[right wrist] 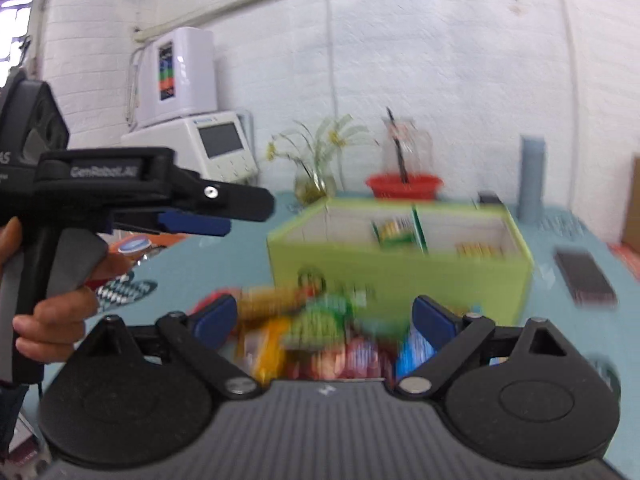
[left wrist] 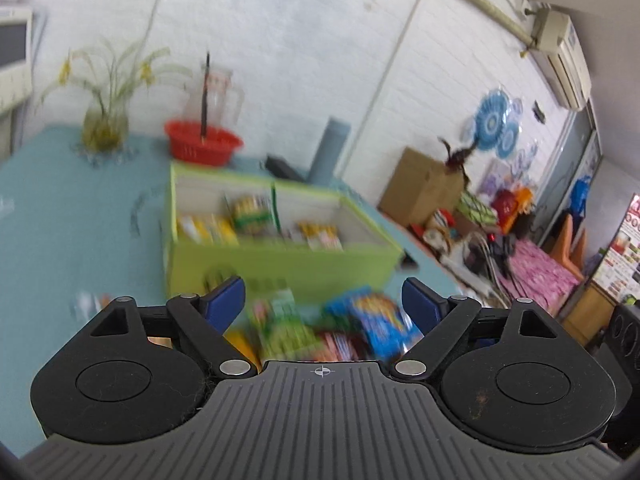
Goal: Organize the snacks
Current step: 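Carry the cracker pack into the green box and release it, then grasp the red-labelled clear dried-fruit bag with the left gripper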
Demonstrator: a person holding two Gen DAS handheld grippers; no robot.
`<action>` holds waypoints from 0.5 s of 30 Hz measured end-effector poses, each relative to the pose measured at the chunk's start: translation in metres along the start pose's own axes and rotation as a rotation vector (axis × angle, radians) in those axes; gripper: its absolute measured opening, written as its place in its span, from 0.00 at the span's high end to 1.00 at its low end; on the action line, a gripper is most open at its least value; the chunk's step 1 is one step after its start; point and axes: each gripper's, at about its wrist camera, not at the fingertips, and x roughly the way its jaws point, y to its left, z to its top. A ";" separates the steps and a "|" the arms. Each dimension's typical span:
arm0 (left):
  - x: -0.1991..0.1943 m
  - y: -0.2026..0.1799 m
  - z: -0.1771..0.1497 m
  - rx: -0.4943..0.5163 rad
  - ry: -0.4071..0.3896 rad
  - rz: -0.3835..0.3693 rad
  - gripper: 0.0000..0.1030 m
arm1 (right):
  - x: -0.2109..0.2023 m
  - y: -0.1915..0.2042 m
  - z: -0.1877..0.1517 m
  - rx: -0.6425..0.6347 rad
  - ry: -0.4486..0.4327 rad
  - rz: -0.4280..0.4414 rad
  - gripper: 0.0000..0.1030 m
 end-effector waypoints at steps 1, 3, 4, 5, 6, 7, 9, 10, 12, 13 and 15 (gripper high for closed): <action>0.001 -0.002 -0.013 -0.018 0.027 -0.009 0.29 | -0.006 -0.001 -0.012 0.031 0.021 -0.005 0.09; 0.009 -0.008 -0.037 -0.060 0.102 -0.036 0.33 | -0.015 -0.002 -0.031 0.067 0.050 0.005 0.09; 0.015 -0.010 -0.046 -0.078 0.146 -0.052 0.38 | -0.016 -0.003 -0.036 0.070 0.062 0.000 0.09; 0.022 -0.012 -0.051 -0.096 0.187 -0.063 0.45 | -0.015 -0.003 -0.038 0.064 0.073 -0.008 0.09; 0.030 -0.015 -0.055 -0.116 0.227 -0.075 0.47 | -0.013 -0.003 -0.039 0.049 0.078 -0.011 0.09; 0.035 -0.018 -0.057 -0.122 0.248 -0.090 0.48 | -0.010 -0.003 -0.039 0.032 0.080 -0.008 0.09; 0.045 -0.022 -0.059 -0.121 0.269 -0.066 0.49 | 0.001 -0.004 -0.039 -0.001 0.104 0.010 0.09; 0.049 -0.023 -0.058 -0.116 0.272 -0.051 0.49 | 0.007 -0.004 -0.039 -0.021 0.115 0.021 0.09; 0.060 -0.023 -0.058 -0.094 0.301 -0.053 0.49 | 0.024 -0.003 -0.038 -0.052 0.158 0.022 0.09; 0.067 -0.022 -0.058 -0.091 0.332 -0.054 0.49 | 0.029 -0.002 -0.037 -0.066 0.168 0.019 0.09; 0.075 -0.022 -0.061 -0.074 0.362 -0.035 0.58 | 0.039 -0.001 -0.037 -0.066 0.203 0.049 0.09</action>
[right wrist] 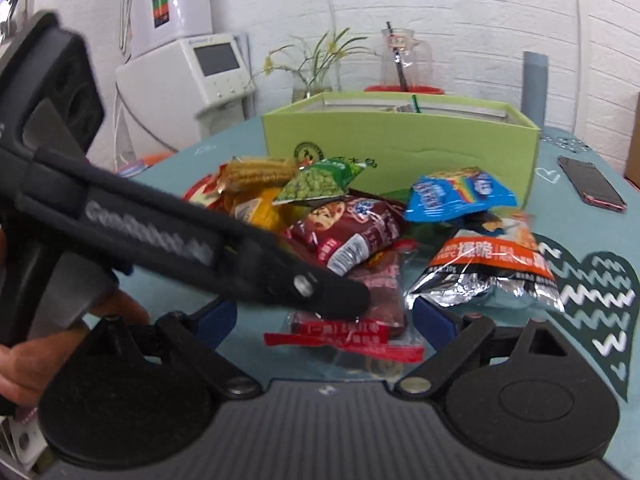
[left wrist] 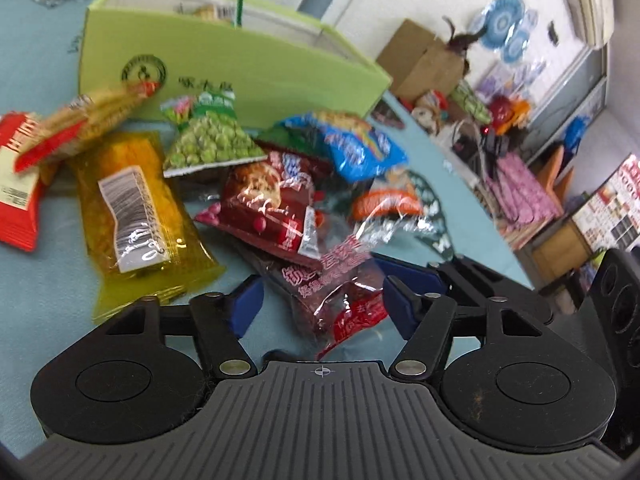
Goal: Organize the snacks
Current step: 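Grasp the red-labelled clear dried-fruit bag with the left gripper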
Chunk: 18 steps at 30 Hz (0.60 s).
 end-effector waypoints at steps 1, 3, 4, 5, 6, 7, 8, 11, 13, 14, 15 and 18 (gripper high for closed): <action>-0.001 -0.001 -0.001 0.017 -0.004 0.013 0.63 | 0.000 0.000 0.000 0.012 0.002 0.009 0.09; -0.006 -0.003 -0.006 0.031 0.007 0.002 0.72 | -0.007 0.000 -0.005 0.034 0.001 0.044 0.09; -0.009 -0.005 -0.009 0.042 0.011 0.004 0.73 | -0.011 0.002 -0.009 0.043 0.002 0.054 0.09; -0.013 -0.007 -0.014 0.057 0.018 0.006 0.73 | -0.017 0.005 -0.013 0.051 0.005 0.063 0.09; -0.017 -0.009 -0.020 0.069 0.022 0.006 0.73 | -0.023 0.009 -0.018 0.049 0.006 0.069 0.09; -0.022 -0.012 -0.027 0.075 0.028 0.004 0.73 | -0.029 0.014 -0.023 0.044 0.007 0.073 0.09; -0.026 -0.014 -0.034 0.080 0.032 0.002 0.73 | -0.035 0.019 -0.027 0.041 0.008 0.076 0.09; -0.040 -0.021 -0.053 0.097 0.040 -0.008 0.65 | -0.048 0.025 -0.037 0.058 0.008 0.104 0.09; -0.047 -0.023 -0.058 0.112 0.022 0.020 0.50 | -0.052 0.027 -0.039 0.064 0.008 0.095 0.09; -0.051 -0.023 -0.058 0.117 -0.003 0.044 0.39 | -0.053 0.027 -0.039 0.064 0.006 0.081 0.09; -0.056 -0.024 -0.059 0.115 -0.033 0.066 0.38 | -0.054 0.026 -0.039 0.063 0.001 0.060 0.09; -0.059 -0.018 -0.054 0.079 -0.054 0.043 0.37 | -0.053 0.022 -0.037 0.071 -0.004 0.035 0.09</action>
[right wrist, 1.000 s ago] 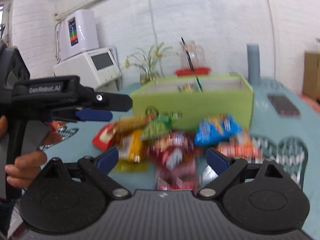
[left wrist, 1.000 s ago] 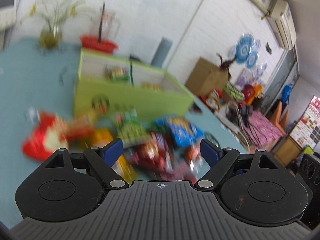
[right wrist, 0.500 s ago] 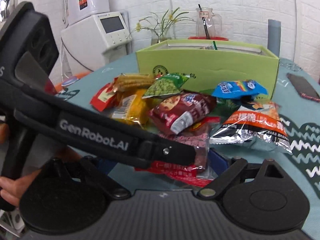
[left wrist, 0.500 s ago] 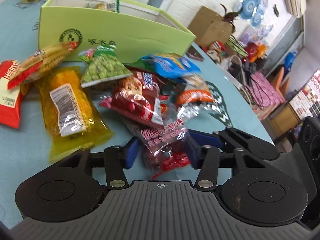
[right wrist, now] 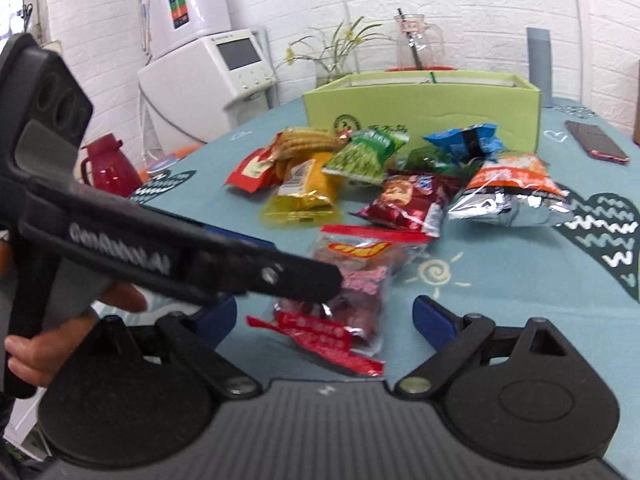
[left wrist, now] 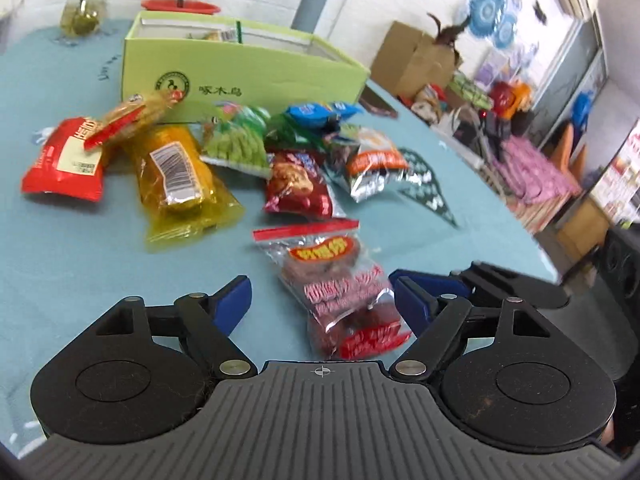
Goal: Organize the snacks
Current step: 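Grasp the red-labelled clear dried-fruit bag with the left gripper, then carry the dried-fruit bag into the green box and release it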
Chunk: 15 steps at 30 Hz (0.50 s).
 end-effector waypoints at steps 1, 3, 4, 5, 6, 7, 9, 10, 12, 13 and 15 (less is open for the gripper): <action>0.003 0.002 0.002 -0.017 0.009 -0.016 0.38 | 0.002 0.000 0.000 0.003 0.004 -0.004 0.09; 0.011 0.006 0.006 -0.037 0.037 -0.037 0.42 | 0.008 0.001 0.000 -0.011 0.016 -0.007 0.09; 0.016 0.007 0.005 -0.040 0.053 -0.042 0.49 | 0.012 0.003 -0.001 -0.028 0.024 -0.006 0.09; 0.020 0.007 0.004 -0.040 0.062 -0.052 0.56 | 0.013 0.007 -0.003 -0.063 0.017 -0.013 0.11; 0.020 0.006 0.003 -0.032 0.058 -0.063 0.65 | 0.013 0.011 -0.004 -0.097 0.015 -0.018 0.16; 0.021 0.006 0.003 -0.037 0.071 -0.080 0.71 | 0.012 0.014 -0.004 -0.108 0.009 -0.003 0.28; 0.019 0.005 0.006 -0.047 0.064 -0.083 0.73 | 0.010 0.016 -0.001 -0.107 0.000 -0.018 0.29; 0.017 0.004 0.008 -0.048 0.056 -0.087 0.74 | 0.008 0.014 0.003 -0.105 -0.011 -0.022 0.32; 0.012 0.000 0.018 -0.040 0.030 -0.101 0.74 | 0.001 0.010 0.015 -0.086 -0.044 -0.021 0.32; 0.010 -0.002 0.026 -0.033 0.013 -0.109 0.74 | -0.001 0.008 0.023 -0.084 -0.066 -0.023 0.32; 0.009 -0.005 0.050 -0.015 -0.025 -0.129 0.74 | -0.003 0.002 0.044 -0.107 -0.115 -0.029 0.27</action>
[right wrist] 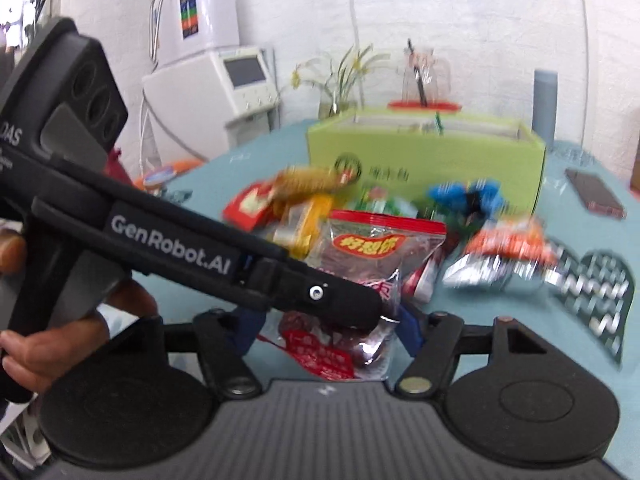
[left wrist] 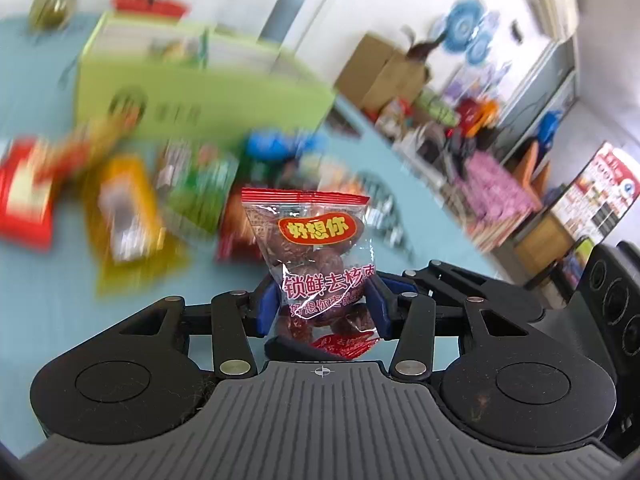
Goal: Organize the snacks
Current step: 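Carry the dried-fruit bag into the green box and release it, then reach the left gripper to the silver-and-orange snack bag and grasp it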
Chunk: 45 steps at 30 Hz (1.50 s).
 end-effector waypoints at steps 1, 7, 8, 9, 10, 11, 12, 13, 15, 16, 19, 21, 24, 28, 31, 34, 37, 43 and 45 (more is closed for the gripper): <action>0.002 -0.001 0.013 0.008 -0.014 -0.008 0.74 | 0.003 -0.004 0.011 -0.022 -0.018 -0.007 0.21; 0.036 -0.004 0.116 0.090 -0.106 0.002 0.73 | 0.048 -0.052 0.092 -0.110 -0.093 -0.077 0.17; 0.045 -0.002 0.133 0.094 -0.116 0.011 0.73 | 0.058 -0.064 0.105 -0.099 -0.092 -0.070 0.18; 0.052 0.003 0.146 0.085 -0.118 0.014 0.73 | 0.070 -0.076 0.118 -0.096 -0.084 -0.062 0.18; 0.061 0.008 0.161 0.075 -0.116 0.019 0.73 | 0.081 -0.085 0.127 -0.099 -0.076 -0.061 0.19; 0.069 0.014 0.173 0.064 -0.114 0.023 0.73 | 0.091 -0.094 0.135 -0.098 -0.067 -0.060 0.19; 0.077 0.021 0.182 0.057 -0.111 0.025 0.73 | 0.103 -0.103 0.142 -0.093 -0.056 -0.057 0.20; 0.085 0.028 0.191 0.047 -0.105 0.032 0.73 | 0.114 -0.111 0.146 -0.085 -0.041 -0.056 0.22; 0.101 0.041 0.200 0.031 -0.096 0.055 0.73 | 0.132 -0.123 0.148 -0.066 -0.015 -0.046 0.22; 0.107 0.046 0.201 0.028 -0.093 0.069 0.73 | 0.139 -0.127 0.146 -0.057 -0.005 -0.043 0.22; 0.122 0.062 0.196 0.028 -0.082 0.114 0.70 | 0.149 -0.134 0.138 -0.024 -0.004 -0.027 0.12; 0.122 0.065 0.192 0.042 -0.112 0.140 0.55 | 0.147 -0.137 0.137 -0.018 -0.028 -0.045 0.09; 0.101 0.057 0.188 0.066 -0.184 0.146 0.49 | 0.118 -0.137 0.136 -0.021 -0.087 -0.060 0.09; 0.067 0.031 0.170 0.144 -0.248 0.112 0.35 | 0.066 -0.137 0.117 -0.027 -0.140 -0.107 0.09; 0.057 0.015 0.142 0.162 -0.224 0.064 0.35 | 0.039 -0.137 0.084 0.032 -0.110 -0.132 0.09; 0.061 0.003 0.110 0.133 -0.146 0.009 0.36 | 0.028 -0.133 0.047 0.088 -0.053 -0.140 0.09; 0.074 -0.003 0.081 0.073 -0.048 -0.014 0.39 | 0.025 -0.127 0.020 0.129 -0.011 -0.115 0.09; 0.114 -0.006 0.068 0.019 0.073 -0.002 0.48 | 0.049 -0.127 0.008 0.153 0.043 -0.079 0.09; 0.131 -0.004 0.069 -0.003 0.123 0.028 0.68 | 0.057 -0.126 0.006 0.165 0.067 -0.060 0.09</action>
